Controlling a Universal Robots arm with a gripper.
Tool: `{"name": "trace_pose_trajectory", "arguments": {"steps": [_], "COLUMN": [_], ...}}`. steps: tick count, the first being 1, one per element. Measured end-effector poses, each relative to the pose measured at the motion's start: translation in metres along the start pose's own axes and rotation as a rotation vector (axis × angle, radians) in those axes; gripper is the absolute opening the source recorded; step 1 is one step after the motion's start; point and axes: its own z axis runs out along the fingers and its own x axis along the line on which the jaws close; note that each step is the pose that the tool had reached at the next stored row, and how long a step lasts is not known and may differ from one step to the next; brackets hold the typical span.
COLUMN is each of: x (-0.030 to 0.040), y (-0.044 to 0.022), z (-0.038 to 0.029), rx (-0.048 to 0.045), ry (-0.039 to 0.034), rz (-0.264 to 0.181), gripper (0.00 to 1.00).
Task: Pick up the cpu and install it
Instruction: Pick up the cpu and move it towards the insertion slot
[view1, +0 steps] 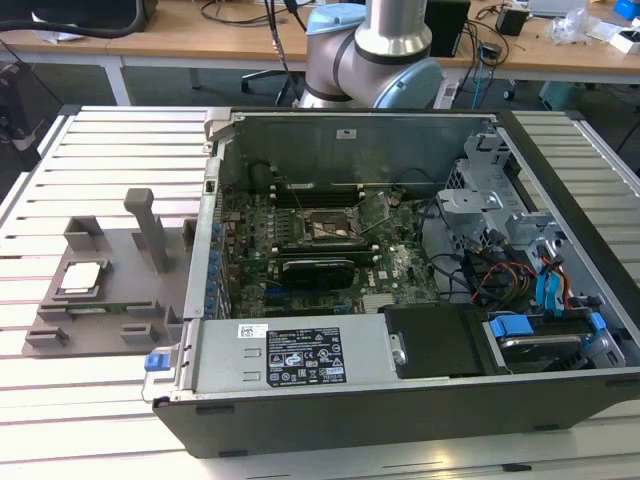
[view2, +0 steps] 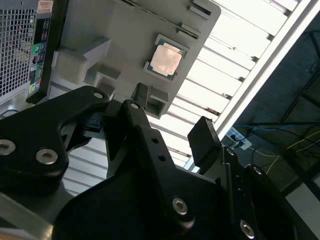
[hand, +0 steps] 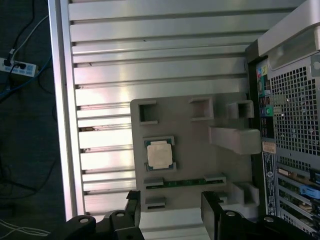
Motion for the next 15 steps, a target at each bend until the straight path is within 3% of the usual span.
{"name": "trace_pose_trajectory", "arguments": {"steps": [15], "x": [0.0002], "y": [0.0001], "z": [0.0089], "rx": [-0.0002], "ry": [-0.0001], "rz": [0.0], "gripper": [0.6]}}
